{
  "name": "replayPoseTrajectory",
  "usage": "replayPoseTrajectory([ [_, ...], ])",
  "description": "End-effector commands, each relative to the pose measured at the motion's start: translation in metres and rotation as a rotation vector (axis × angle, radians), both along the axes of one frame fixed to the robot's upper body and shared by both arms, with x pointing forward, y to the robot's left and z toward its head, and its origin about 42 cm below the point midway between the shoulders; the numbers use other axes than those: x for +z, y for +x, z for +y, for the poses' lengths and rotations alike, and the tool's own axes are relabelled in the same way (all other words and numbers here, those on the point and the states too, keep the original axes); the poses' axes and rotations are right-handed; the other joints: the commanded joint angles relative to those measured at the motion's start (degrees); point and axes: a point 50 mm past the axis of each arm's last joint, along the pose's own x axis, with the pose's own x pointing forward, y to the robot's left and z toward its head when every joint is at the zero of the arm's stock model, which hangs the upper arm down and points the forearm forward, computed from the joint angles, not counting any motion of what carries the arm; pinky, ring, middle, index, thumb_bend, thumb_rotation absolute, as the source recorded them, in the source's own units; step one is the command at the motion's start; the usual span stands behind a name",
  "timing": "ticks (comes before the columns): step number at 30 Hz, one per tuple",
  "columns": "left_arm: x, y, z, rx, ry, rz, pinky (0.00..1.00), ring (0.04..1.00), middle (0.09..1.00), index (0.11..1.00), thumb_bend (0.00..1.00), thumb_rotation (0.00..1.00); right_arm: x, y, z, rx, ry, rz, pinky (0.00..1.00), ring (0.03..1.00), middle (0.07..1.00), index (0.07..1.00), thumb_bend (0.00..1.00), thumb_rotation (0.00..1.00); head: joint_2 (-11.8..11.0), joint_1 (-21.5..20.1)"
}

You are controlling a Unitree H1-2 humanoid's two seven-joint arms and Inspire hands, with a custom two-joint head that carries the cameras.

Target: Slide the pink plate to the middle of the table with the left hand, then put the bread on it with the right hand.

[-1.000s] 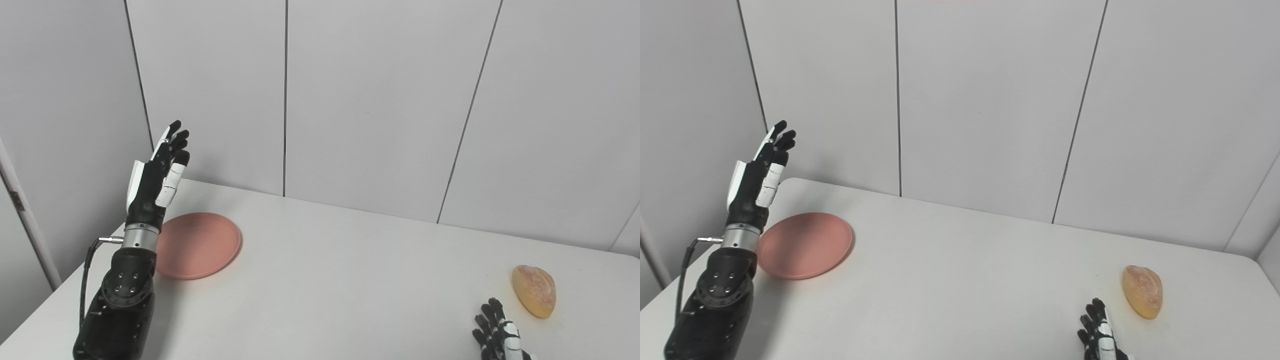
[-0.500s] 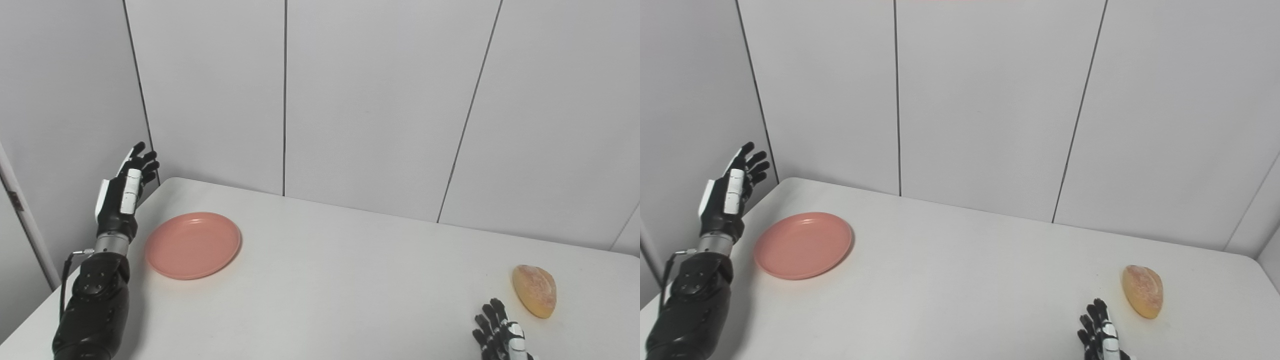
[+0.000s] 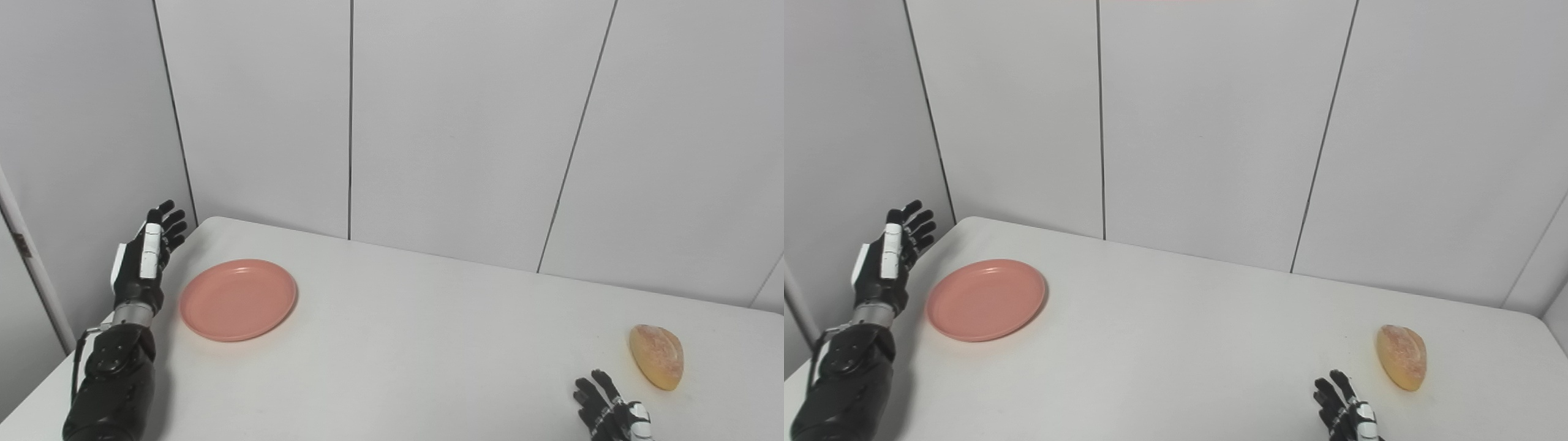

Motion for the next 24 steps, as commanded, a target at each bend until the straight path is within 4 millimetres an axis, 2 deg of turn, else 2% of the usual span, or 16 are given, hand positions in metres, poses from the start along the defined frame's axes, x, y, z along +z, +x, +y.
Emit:
replayPoseTrajectory([
  [1,0.022,0.005,0.013,0.033,0.035,-0.067,0.86,0.852,0.852,0.899,0.85,0.93,-0.007,-0.005,-0.005,-0.007,0.004,0.064,0.97,0.903,0.865,0.86,0.71,0.96,0.4,-0.1],
  [3,0.011,0.002,0.015,0.039,0.024,-0.029,0.85,0.84,0.833,0.862,0.89,0.89,-0.007,-0.005,-0.007,-0.011,0.004,0.062,0.96,0.895,0.857,0.841,0.72,0.95,0.5,-0.1],
  [4,0.007,0.001,0.016,0.036,0.028,-0.007,0.9,0.875,0.855,0.881,0.89,0.95,-0.006,-0.006,-0.007,-0.012,0.004,0.062,0.96,0.893,0.848,0.819,0.71,0.96,0.5,-0.1],
  [6,-0.002,-0.003,0.018,0.033,0.055,0.036,0.92,0.893,0.874,0.902,0.86,0.98,-0.005,-0.008,-0.009,-0.017,0.004,0.058,0.95,0.889,0.84,0.795,0.71,0.97,0.8,-0.2],
  [10,-0.012,-0.008,0.021,0.053,0.078,0.073,0.94,0.912,0.891,0.928,0.85,1.0,-0.003,-0.011,-0.012,-0.036,0.007,0.05,0.93,0.871,0.816,0.756,0.72,0.97,1.4,-0.3],
  [12,-0.015,-0.009,0.022,0.058,0.084,0.078,0.95,0.909,0.898,0.932,0.88,1.0,-0.001,-0.012,-0.014,-0.043,0.004,0.046,0.91,0.861,0.808,0.734,0.73,0.96,1.6,-0.4],
  [14,-0.019,-0.011,0.021,0.042,0.049,0.075,0.96,0.905,0.91,0.947,0.91,1.0,0.001,-0.014,-0.015,-0.05,0.007,0.049,0.9,0.856,0.802,0.719,0.74,0.96,2.0,-0.9],
  [20,-0.03,-0.012,0.013,0.033,-0.051,0.075,0.94,0.89,0.884,0.938,0.87,1.0,0.004,-0.019,-0.017,-0.053,0.0,0.052,0.9,0.861,0.801,0.687,0.72,0.96,2.4,-1.3],
  [24,-0.038,-0.01,0.005,0.021,-0.077,0.097,0.94,0.916,0.924,0.963,0.91,1.0,0.006,-0.021,-0.016,-0.051,0.001,0.059,0.89,0.845,0.782,0.687,0.72,0.96,2.6,-1.3],
])
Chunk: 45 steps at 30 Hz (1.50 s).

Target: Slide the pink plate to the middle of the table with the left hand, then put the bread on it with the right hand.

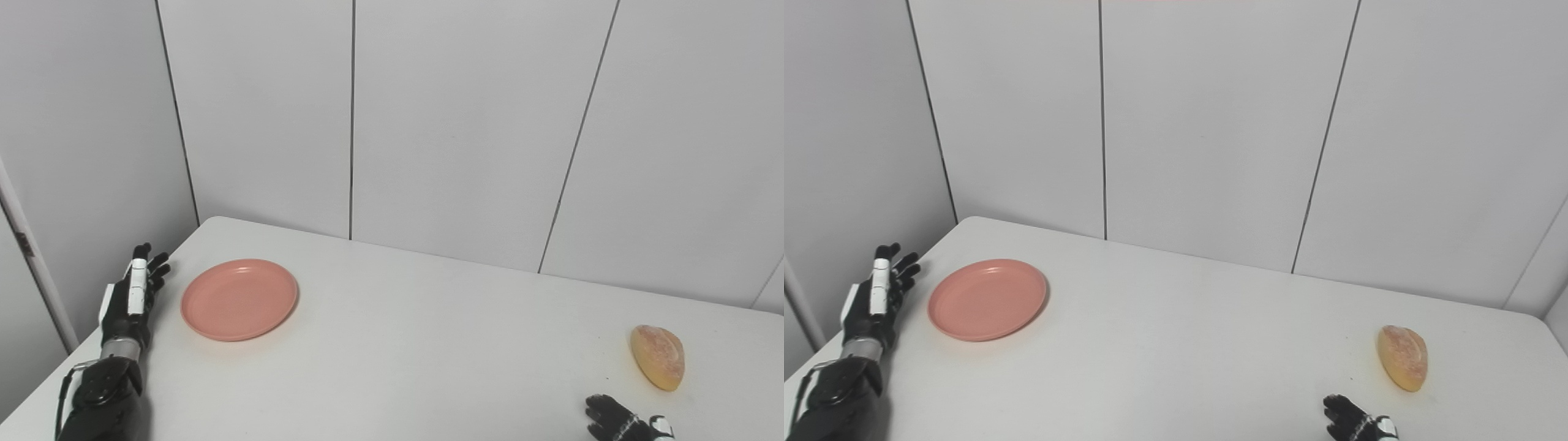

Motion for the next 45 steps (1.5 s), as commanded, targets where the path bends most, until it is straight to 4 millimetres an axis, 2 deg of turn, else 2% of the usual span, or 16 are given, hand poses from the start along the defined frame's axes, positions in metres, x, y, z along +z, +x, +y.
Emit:
replayPoseTrajectory([
  [1,0.012,0.014,-0.008,-0.018,-0.018,-0.039,0.94,0.914,0.917,0.947,0.93,1.0,-0.001,-0.003,-0.003,-0.004,0.002,0.036,0.89,0.84,0.779,0.687,0.72,0.96,0.1,0.0],
  [9,0.009,0.024,-0.031,-0.105,-0.023,-0.023,0.9,0.898,0.913,0.944,0.93,1.0,-0.001,-0.004,0.002,0.0,0.001,0.035,0.87,0.825,0.771,0.678,0.7,0.98,0.3,-0.6],
  [10,0.01,0.025,-0.034,-0.117,-0.028,-0.021,0.93,0.909,0.916,0.931,0.92,1.0,0.0,-0.004,0.003,0.002,0.0,0.033,0.86,0.816,0.767,0.674,0.7,0.98,0.3,-0.6],
  [15,0.015,0.034,-0.044,-0.151,-0.067,-0.047,0.93,0.893,0.891,0.916,0.89,1.0,0.001,-0.004,0.009,0.008,-0.001,0.031,0.84,0.803,0.758,0.672,0.71,0.98,0.4,-1.4],
  [19,0.017,0.041,-0.048,-0.187,-0.128,-0.068,0.93,0.917,0.916,0.939,0.94,0.96,0.003,-0.004,0.014,0.021,-0.013,0.027,0.81,0.797,0.759,0.667,0.7,1.0,0.6,-1.8],
  [24,0.015,0.043,-0.05,-0.184,-0.145,-0.06,0.93,0.916,0.916,0.943,0.88,0.98,0.004,-0.005,0.017,0.029,-0.008,0.026,0.79,0.785,0.751,0.66,0.7,0.99,0.9,-2.4],
  [28,0.012,0.043,-0.05,-0.187,-0.129,-0.039,0.9,0.91,0.918,0.931,0.92,1.0,0.005,-0.005,0.019,0.035,-0.011,0.024,0.79,0.785,0.75,0.656,0.71,0.99,1.0,-2.6],
  [39,0.016,0.05,-0.06,-0.245,-0.181,-0.072,0.93,0.903,0.917,0.958,0.89,1.0,0.004,-0.003,0.023,0.049,-0.02,0.021,0.77,0.779,0.743,0.642,0.72,0.98,1.2,-3.4],
  [45,0.013,0.054,-0.07,-0.29,-0.174,-0.077,0.9,0.88,0.888,0.926,0.93,0.95,0.004,-0.003,0.025,0.054,-0.021,0.019,0.76,0.779,0.745,0.647,0.72,0.98,1.4,-3.9],
])
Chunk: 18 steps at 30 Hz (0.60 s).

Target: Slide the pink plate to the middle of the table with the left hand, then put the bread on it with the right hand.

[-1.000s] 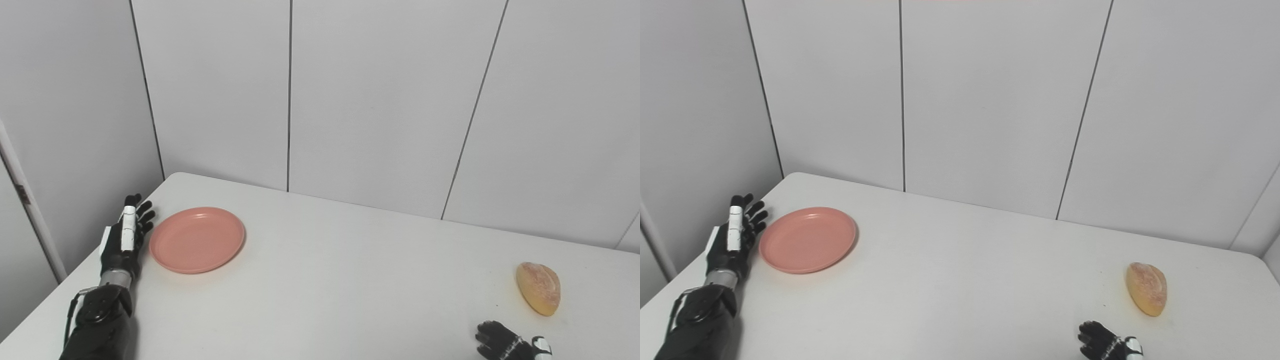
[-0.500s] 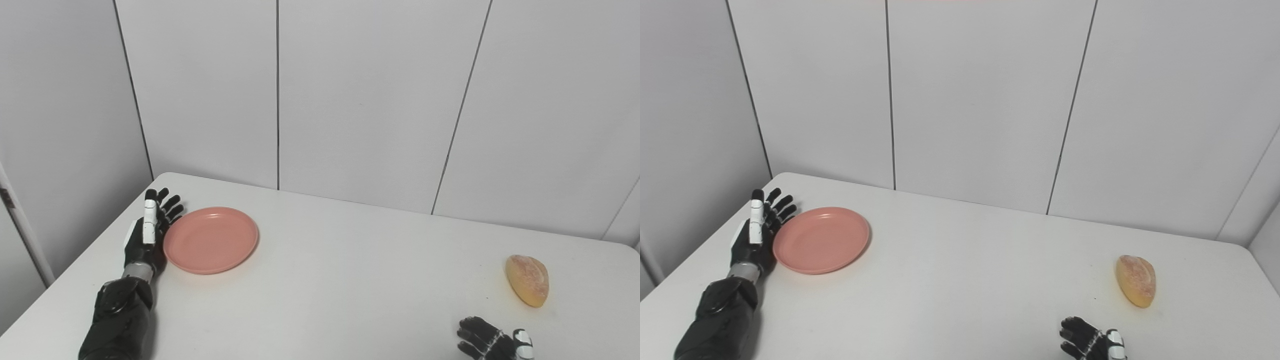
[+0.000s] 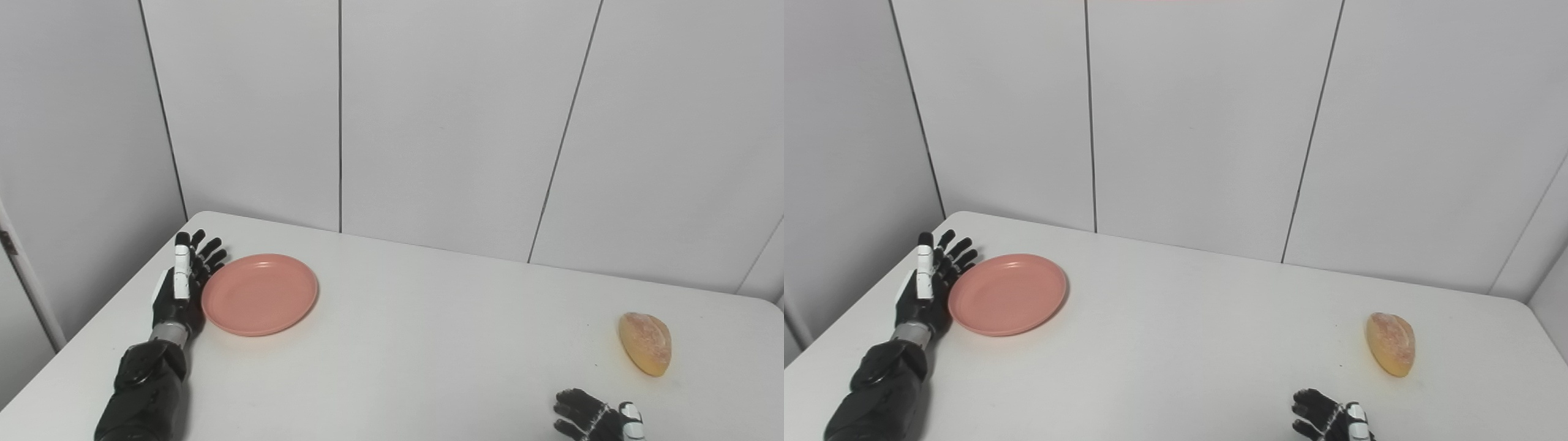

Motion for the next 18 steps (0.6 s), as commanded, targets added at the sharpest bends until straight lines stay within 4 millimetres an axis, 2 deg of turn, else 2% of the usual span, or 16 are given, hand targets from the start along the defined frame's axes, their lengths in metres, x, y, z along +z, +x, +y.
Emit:
replayPoseTrajectory([
  [1,0.015,0.016,-0.012,-0.052,-0.006,-0.046,0.9,0.878,0.887,0.923,0.92,0.94,0.001,0.001,0.005,0.02,0.011,0.002,0.76,0.777,0.744,0.646,0.72,0.97,0.1,-0.1],
  [8,0.011,0.024,-0.032,-0.093,-0.046,-0.03,0.9,0.879,0.887,0.922,0.91,0.93,0.003,0.002,0.007,0.026,0.006,-0.002,0.75,0.771,0.743,0.647,0.73,0.97,0.3,-0.3],
  [18,0.01,0.031,-0.056,-0.142,-0.05,-0.028,0.89,0.869,0.869,0.905,0.89,0.96,0.004,0.004,0.009,0.034,0.006,-0.015,0.75,0.768,0.738,0.649,0.7,0.93,0.4,-0.5],
])
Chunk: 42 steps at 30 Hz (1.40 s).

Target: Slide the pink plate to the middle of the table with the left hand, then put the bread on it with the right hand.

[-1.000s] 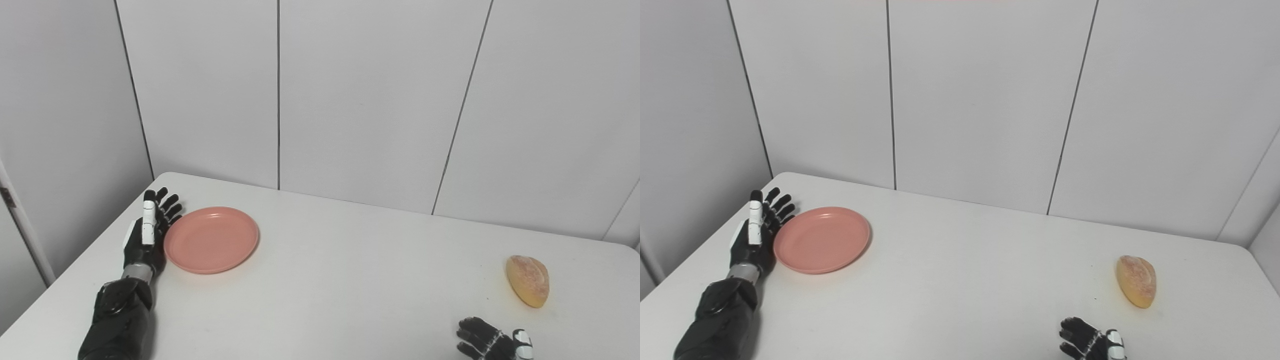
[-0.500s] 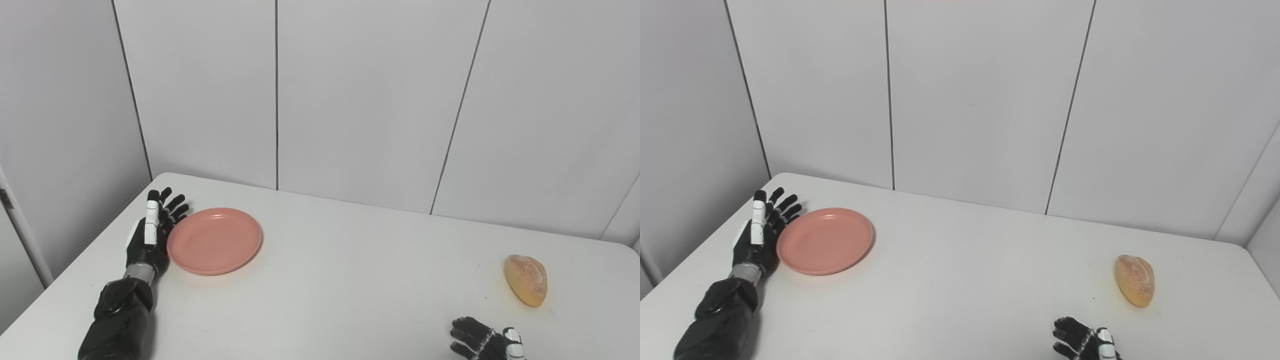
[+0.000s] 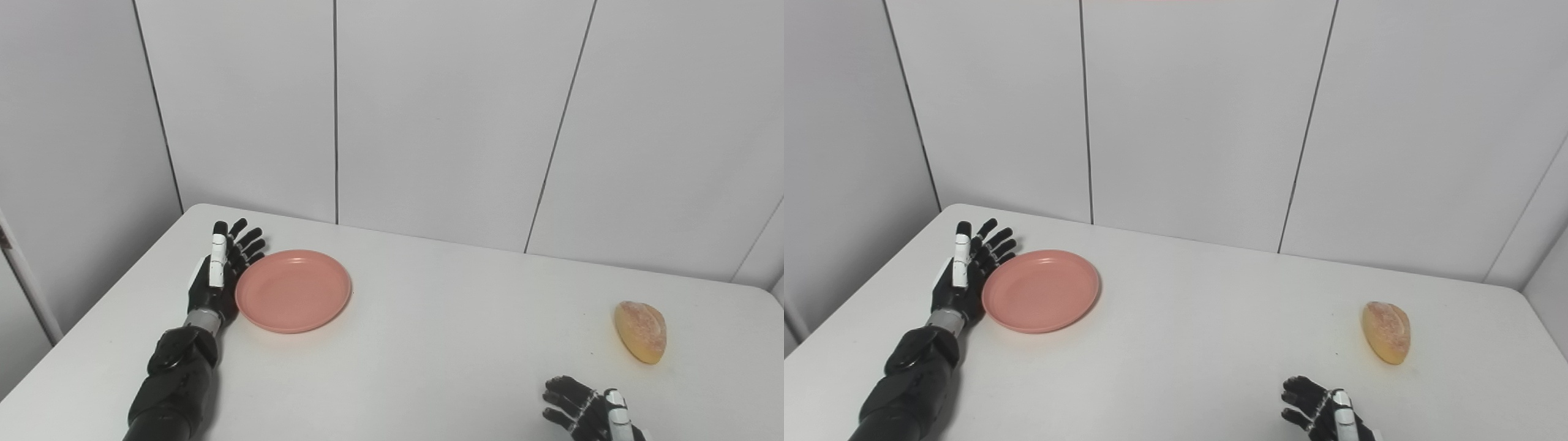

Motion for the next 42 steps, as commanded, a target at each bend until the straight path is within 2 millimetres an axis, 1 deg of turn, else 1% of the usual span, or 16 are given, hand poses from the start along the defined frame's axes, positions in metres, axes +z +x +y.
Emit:
replayPoseTrajectory([
  [1,0.013,0.011,-0.012,-0.033,-0.002,-0.026,0.89,0.867,0.866,0.905,0.88,0.97,0.003,0.003,0.005,0.017,0.007,-0.014,0.75,0.765,0.735,0.648,0.7,0.93,0.1,0.1],
  [2,0.013,0.011,-0.013,-0.034,0.0,-0.025,0.89,0.866,0.861,0.903,0.86,0.98,0.004,0.003,0.005,0.017,0.006,-0.015,0.74,0.763,0.732,0.646,0.7,0.93,0.2,0.0],
  [5,0.014,0.012,-0.018,-0.039,0.002,-0.022,0.89,0.866,0.861,0.904,0.84,0.99,0.005,0.004,0.006,0.018,0.006,-0.018,0.74,0.761,0.732,0.645,0.7,0.93,0.2,-0.1],
  [9,0.015,0.013,-0.026,-0.055,-0.003,-0.034,0.89,0.862,0.866,0.921,0.86,0.98,0.005,0.004,0.007,0.021,0.01,-0.021,0.75,0.766,0.742,0.65,0.69,0.93,0.3,-0.3],
  [13,0.016,0.015,-0.038,-0.076,0.009,-0.042,0.88,0.866,0.873,0.933,0.88,0.98,0.006,0.005,0.008,0.017,0.011,-0.021,0.75,0.765,0.741,0.651,0.68,0.94,0.3,-0.4],
  [17,0.016,0.015,-0.049,-0.095,0.021,-0.041,0.87,0.86,0.866,0.933,0.86,1.0,0.007,0.005,0.01,0.016,0.011,-0.023,0.74,0.754,0.732,0.644,0.69,0.94,0.4,-0.6],
  [22,0.013,0.017,-0.066,-0.11,-0.021,-0.033,0.86,0.855,0.869,0.924,0.83,0.98,0.007,0.005,0.011,0.016,0.015,-0.022,0.74,0.758,0.736,0.653,0.69,0.94,0.5,-0.8],
  [26,0.011,0.018,-0.079,-0.143,-0.034,-0.041,0.89,0.876,0.887,0.938,0.81,0.99,0.007,0.006,0.012,0.017,0.014,-0.02,0.75,0.77,0.745,0.659,0.68,0.96,0.5,-0.8],
  [28,0.009,0.018,-0.087,-0.155,-0.048,-0.041,0.87,0.869,0.875,0.923,0.82,0.97,0.007,0.007,0.012,0.016,0.01,-0.019,0.75,0.768,0.742,0.658,0.69,0.96,0.4,-0.9],
  [32,0.006,0.019,-0.105,-0.152,-0.074,-0.017,0.89,0.874,0.877,0.926,0.82,0.95,0.008,0.007,0.014,0.017,0.012,-0.019,0.75,0.774,0.744,0.656,0.68,0.96,0.5,-1.1],
  [34,0.004,0.02,-0.111,-0.156,-0.069,-0.008,0.86,0.857,0.866,0.924,0.82,0.96,0.008,0.007,0.014,0.017,0.013,-0.018,0.76,0.778,0.744,0.657,0.67,0.97,0.6,-1.3],
  [37,0.0,0.021,-0.116,-0.169,-0.058,-0.004,0.86,0.848,0.849,0.917,0.83,0.95,0.008,0.007,0.015,0.016,0.014,-0.018,0.75,0.775,0.742,0.66,0.68,0.96,0.7,-1.5],
  [42,-0.004,0.02,-0.132,-0.21,-0.073,0.013,0.86,0.859,0.873,0.921,0.82,0.95,0.009,0.008,0.018,0.021,0.015,-0.02,0.75,0.774,0.743,0.654,0.7,0.95,0.9,-2.4],
])
